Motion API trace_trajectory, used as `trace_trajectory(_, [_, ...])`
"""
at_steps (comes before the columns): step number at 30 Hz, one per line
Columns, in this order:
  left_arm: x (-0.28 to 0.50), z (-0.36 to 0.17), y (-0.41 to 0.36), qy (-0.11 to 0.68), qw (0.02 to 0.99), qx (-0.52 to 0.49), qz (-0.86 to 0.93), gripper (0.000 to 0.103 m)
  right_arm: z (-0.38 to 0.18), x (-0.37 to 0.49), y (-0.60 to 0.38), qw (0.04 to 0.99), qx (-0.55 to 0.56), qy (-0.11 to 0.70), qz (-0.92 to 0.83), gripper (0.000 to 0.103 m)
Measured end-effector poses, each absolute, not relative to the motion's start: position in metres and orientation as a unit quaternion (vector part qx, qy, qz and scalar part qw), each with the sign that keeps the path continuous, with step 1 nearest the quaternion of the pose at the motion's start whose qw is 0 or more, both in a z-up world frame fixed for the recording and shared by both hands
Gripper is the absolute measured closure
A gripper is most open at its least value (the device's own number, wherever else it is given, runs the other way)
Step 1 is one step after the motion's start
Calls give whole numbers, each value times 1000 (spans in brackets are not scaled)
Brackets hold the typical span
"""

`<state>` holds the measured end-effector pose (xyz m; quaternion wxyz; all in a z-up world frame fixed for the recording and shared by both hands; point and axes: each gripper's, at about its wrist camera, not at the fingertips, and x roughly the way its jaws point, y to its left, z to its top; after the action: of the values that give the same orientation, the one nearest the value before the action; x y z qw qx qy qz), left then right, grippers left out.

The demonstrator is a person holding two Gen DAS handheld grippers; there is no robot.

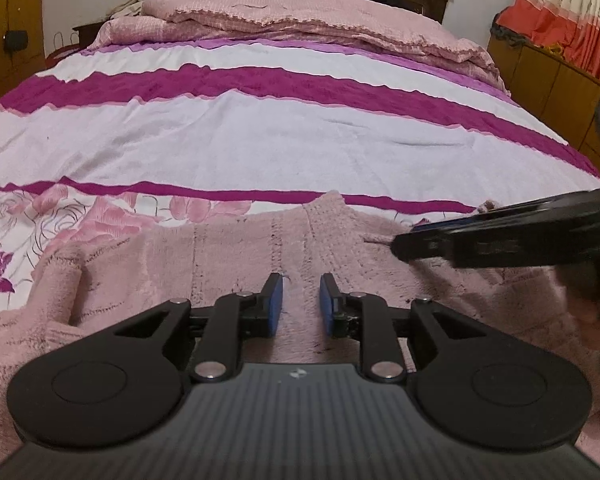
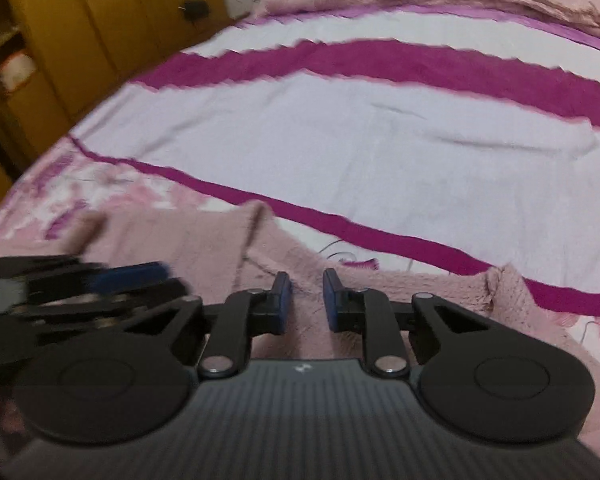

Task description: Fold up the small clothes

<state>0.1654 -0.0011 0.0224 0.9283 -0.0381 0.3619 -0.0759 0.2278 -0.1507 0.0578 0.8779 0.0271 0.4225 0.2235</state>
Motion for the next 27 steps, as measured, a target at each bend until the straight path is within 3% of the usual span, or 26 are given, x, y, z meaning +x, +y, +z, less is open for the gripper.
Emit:
trace_trajectory(9, [160,24,-1,362,928,-37,-76,76,79,205,-171,895,69,397,193,81])
trace_trajectory(11, [157,27,0,361,928,-35,-78,76,89,190,-193,902,83,381,185,73])
trace_trajectory(13, [151,31,0,359,929,-33,-80,76,98,170,-221,913,101,362,158,53])
trace_trajectory(15, [143,35,2,357,930,-35,-81,76,105,150,-258,923,124,345,120,47])
trace_trajectory(21, [119,44,2,356,929,-46,-85,74,93,111,-361,919,195,344,11,44])
trace_trajectory(27, [102,42,-7,368,925,-46,-88,73,51,112,-386,870,291,391,82,44])
